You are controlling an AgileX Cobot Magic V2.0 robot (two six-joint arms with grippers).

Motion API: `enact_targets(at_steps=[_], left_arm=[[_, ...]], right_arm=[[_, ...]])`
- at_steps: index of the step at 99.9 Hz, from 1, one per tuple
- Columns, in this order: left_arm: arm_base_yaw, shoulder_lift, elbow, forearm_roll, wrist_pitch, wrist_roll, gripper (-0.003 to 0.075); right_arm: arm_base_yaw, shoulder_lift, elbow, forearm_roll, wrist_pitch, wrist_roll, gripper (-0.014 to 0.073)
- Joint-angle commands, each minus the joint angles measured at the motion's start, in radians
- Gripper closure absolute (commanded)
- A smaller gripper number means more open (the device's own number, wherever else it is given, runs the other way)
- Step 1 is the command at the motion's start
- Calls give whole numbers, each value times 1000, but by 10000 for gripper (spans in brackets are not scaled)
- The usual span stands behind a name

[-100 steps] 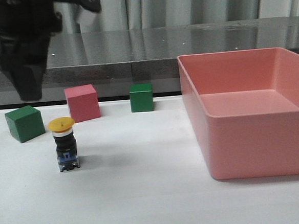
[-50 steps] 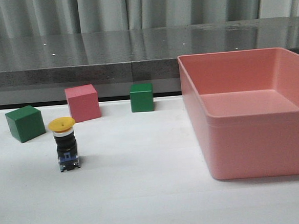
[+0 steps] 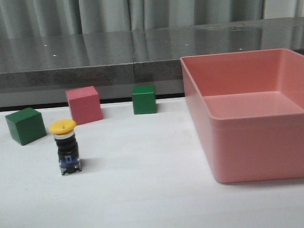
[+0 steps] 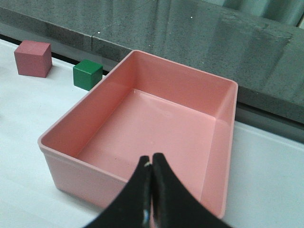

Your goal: Place and stand button with both arms

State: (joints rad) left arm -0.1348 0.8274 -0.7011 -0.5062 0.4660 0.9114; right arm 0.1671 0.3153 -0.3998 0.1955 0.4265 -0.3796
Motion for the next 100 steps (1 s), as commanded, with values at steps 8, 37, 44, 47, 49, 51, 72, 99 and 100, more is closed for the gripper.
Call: enact_targets(at_steps=[8, 37, 44, 47, 49, 51, 72, 99, 100], left_arm=[[2, -191, 195, -120, -245, 6, 740], [2, -443, 402, -271, -266, 6, 740], [2, -464, 418, -327, -256, 6, 740], [2, -467, 427, -334, -254, 6, 740], [2, -467, 429, -334, -254, 6, 740], [2, -467, 431, -334, -252, 6, 740], [2, -467, 446, -334, -252, 6, 740], [2, -467, 446, -334, -271, 6, 740], [2, -467, 446, -334, -273, 6, 740]], right_arm=[[-3, 7, -25, 1, -76, -1, 654], [-3, 7, -25, 1, -76, -1, 654], [-3, 7, -25, 1, -76, -1, 654], [-3, 7, -25, 1, -76, -1, 654], [-3, 7, -25, 1, -76, -1, 654], [-3, 7, -25, 1, -76, -1, 654], [-3, 7, -25, 1, -76, -1, 654], [-3, 7, -25, 1, -76, -1, 654], [-3, 7, -25, 1, -76, -1, 654]])
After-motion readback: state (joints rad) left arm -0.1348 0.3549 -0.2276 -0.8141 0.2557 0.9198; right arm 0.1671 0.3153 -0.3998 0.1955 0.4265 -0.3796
